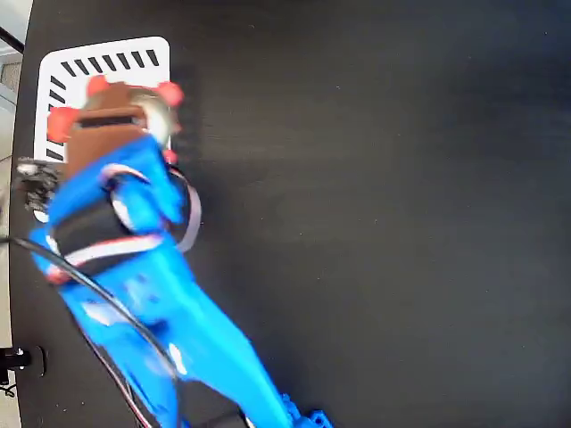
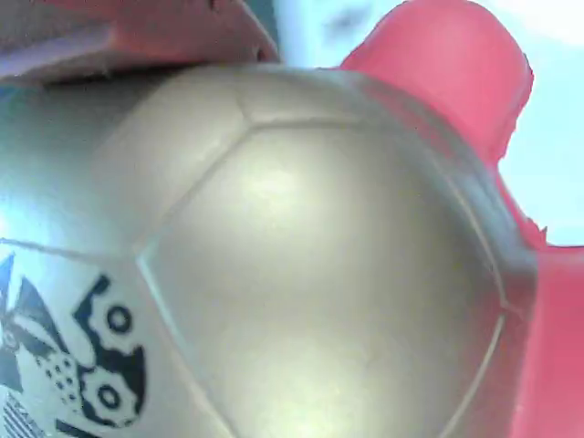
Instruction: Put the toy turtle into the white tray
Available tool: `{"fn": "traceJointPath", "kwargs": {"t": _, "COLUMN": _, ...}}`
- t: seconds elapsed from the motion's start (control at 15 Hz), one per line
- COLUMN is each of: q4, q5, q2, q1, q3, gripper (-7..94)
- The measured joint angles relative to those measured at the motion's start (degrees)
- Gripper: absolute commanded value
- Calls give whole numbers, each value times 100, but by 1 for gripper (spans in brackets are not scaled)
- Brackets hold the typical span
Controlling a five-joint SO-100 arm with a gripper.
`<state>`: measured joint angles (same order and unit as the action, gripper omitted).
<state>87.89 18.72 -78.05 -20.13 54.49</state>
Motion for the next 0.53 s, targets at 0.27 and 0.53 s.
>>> {"fn": "traceJointPath", "kwargs": {"t": 0.27, "q4": 193, "q5": 53, "q2": 1564, "q1": -264, "q3": -1714, "gripper": 0}}
{"fn": "traceJointPath", "kwargs": {"t": 0.53, "q4": 659, "q5": 97, "q2": 2927, "q1": -404, "q3": -3234, "gripper": 0}}
